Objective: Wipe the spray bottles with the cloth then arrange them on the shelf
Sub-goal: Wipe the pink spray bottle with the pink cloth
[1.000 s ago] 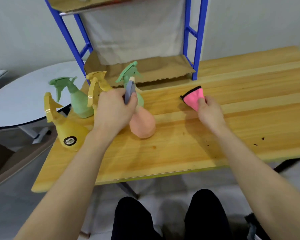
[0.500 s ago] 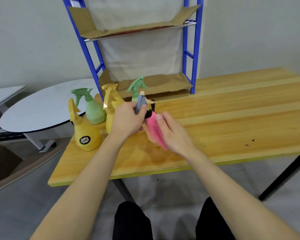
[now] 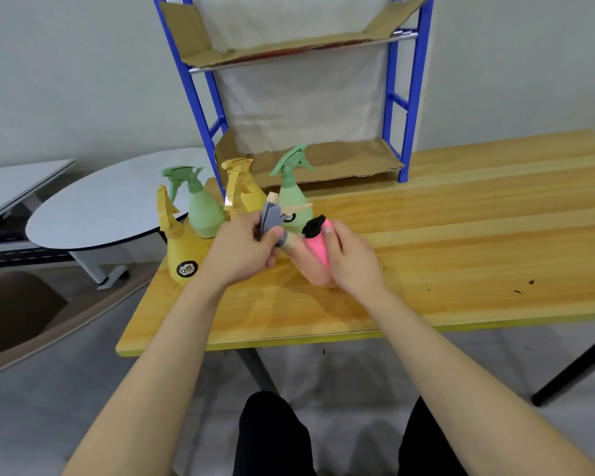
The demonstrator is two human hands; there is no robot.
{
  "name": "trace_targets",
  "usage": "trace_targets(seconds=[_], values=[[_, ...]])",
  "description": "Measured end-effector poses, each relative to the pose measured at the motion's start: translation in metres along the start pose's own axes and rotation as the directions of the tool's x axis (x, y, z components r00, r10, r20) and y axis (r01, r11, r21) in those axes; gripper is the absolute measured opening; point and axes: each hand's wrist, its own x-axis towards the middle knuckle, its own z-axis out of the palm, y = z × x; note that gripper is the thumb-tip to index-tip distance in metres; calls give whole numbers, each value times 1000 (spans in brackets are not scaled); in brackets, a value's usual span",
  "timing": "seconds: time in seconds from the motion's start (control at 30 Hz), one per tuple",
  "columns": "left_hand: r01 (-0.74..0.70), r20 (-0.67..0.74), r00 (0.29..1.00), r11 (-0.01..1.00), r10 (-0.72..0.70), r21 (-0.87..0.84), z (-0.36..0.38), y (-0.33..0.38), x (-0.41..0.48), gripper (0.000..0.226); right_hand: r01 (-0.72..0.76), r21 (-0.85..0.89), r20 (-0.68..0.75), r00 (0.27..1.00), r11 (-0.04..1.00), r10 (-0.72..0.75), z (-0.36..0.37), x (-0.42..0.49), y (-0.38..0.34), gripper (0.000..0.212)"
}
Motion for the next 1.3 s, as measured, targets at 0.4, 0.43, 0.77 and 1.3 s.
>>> trace_targets(seconds=[0.4, 0.43, 0.77, 1.3], values=[[32, -24, 999, 999, -33, -22, 9, -19, -10, 12, 92, -190, -26, 995, 977, -99, 4, -1, -7, 34], [38, -28, 999, 999, -39, -25, 9, -20, -11, 12, -51, -126, -26, 999, 991, 48, -3, 5, 0, 39], [36, -57, 998, 999, -34, 32, 9, -18, -8, 12, 301, -253, -4, 950, 920, -312, 11, -21, -28, 33], [124, -67, 990, 992, -124, -12, 17, -3, -4, 17, 288, -243, 30, 957, 926, -290, 2, -18, -11, 36]])
